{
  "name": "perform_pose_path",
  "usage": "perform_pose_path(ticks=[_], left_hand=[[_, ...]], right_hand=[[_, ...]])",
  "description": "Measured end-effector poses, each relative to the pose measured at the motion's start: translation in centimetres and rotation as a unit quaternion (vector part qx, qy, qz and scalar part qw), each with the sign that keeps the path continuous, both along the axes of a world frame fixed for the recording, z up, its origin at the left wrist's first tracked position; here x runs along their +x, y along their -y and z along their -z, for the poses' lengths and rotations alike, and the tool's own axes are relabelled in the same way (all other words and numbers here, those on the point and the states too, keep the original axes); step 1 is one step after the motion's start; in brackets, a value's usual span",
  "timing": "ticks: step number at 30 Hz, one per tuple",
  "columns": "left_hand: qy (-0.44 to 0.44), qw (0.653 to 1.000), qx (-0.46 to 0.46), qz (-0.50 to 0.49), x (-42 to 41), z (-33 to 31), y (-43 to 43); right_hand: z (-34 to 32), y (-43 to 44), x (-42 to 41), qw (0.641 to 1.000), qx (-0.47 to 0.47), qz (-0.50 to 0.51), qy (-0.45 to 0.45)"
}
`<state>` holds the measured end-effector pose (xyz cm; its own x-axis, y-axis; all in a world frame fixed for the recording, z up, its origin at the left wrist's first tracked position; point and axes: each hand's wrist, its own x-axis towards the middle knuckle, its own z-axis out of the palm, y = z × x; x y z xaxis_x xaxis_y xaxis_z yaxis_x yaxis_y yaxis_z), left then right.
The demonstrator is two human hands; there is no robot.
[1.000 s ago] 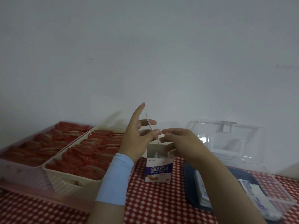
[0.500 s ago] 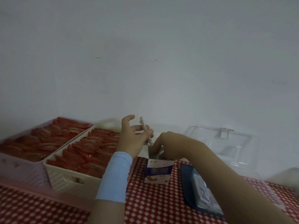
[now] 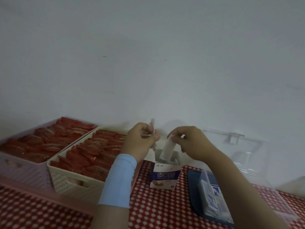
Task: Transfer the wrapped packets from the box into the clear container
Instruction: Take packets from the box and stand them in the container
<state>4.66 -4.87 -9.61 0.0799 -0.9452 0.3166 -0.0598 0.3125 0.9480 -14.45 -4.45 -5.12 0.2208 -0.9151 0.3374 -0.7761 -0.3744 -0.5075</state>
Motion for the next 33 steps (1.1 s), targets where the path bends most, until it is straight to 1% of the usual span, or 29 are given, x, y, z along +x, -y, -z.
perform_pose_path(ticks=[2, 4, 6, 9, 11, 14, 16, 19, 21, 22, 23, 25, 27, 28, 30, 33], left_hand=[[0.001, 1.000, -0.002, 0.008, 0.0, -0.1, -0.1], [-0.007, 0.999, 0.011, 0.041, -0.1, -0.4, -0.6], [-0.046, 0.992, 0.040, 0.110, -0.2, -0.8, -1.1], [-0.127, 0.962, 0.068, 0.231, -0.5, -1.4, -2.1], [-0.162, 0.946, 0.078, 0.271, -0.7, -1.7, -2.5], [-0.201, 0.930, 0.094, 0.292, -1.0, -1.8, -2.7], [-0.223, 0.922, 0.105, 0.299, -1.2, -1.8, -2.7], [-0.234, 0.917, 0.110, 0.305, -1.4, -1.8, -2.8], [-0.220, 0.924, 0.107, 0.295, -1.3, -1.8, -2.7], [-0.215, 0.930, 0.105, 0.279, -1.2, -1.8, -2.7], [-0.215, 0.937, 0.102, 0.254, -1.0, -2.0, -2.6], [-0.214, 0.955, 0.091, 0.183, -0.6, -2.1, -2.3], [-0.204, 0.967, 0.075, 0.134, -0.1, -2.0, -2.1], [-0.199, 0.970, 0.067, 0.126, 0.1, -1.9, -2.1], [-0.184, 0.974, 0.056, 0.120, 0.2, -1.9, -2.1], [-0.153, 0.980, 0.056, 0.113, 0.0, -1.9, -2.1]], right_hand=[[-0.9, -0.3, -0.2, 0.998, -0.020, 0.000, 0.068], [-1.7, -0.7, -0.1, 0.991, -0.023, -0.026, 0.129], [-2.0, -1.0, 0.2, 0.987, -0.022, -0.064, 0.143], [-1.9, -1.0, 0.6, 0.987, -0.031, -0.098, 0.125], [-1.8, -1.0, 0.7, 0.982, -0.017, -0.114, 0.148], [-1.8, -1.4, 0.9, 0.966, 0.025, -0.145, 0.211], [-1.8, -1.6, 1.1, 0.960, 0.040, -0.152, 0.230], [-1.9, -1.6, 1.4, 0.960, 0.019, -0.140, 0.241], [-1.9, -1.4, 1.4, 0.959, 0.014, -0.120, 0.255], [-1.9, -1.2, 1.3, 0.964, 0.012, -0.100, 0.246], [-1.8, -1.0, 1.1, 0.976, 0.000, -0.072, 0.206], [-1.9, -0.6, 0.5, 0.999, -0.020, -0.019, 0.042], [-2.1, -0.5, 0.3, 0.992, 0.041, -0.015, -0.117], [-2.0, -0.5, 0.4, 0.982, 0.082, -0.022, -0.167], [-1.7, -0.4, 0.9, 0.964, 0.137, -0.029, -0.225], [-1.1, -0.2, 1.8, 0.948, 0.152, -0.027, -0.279]])
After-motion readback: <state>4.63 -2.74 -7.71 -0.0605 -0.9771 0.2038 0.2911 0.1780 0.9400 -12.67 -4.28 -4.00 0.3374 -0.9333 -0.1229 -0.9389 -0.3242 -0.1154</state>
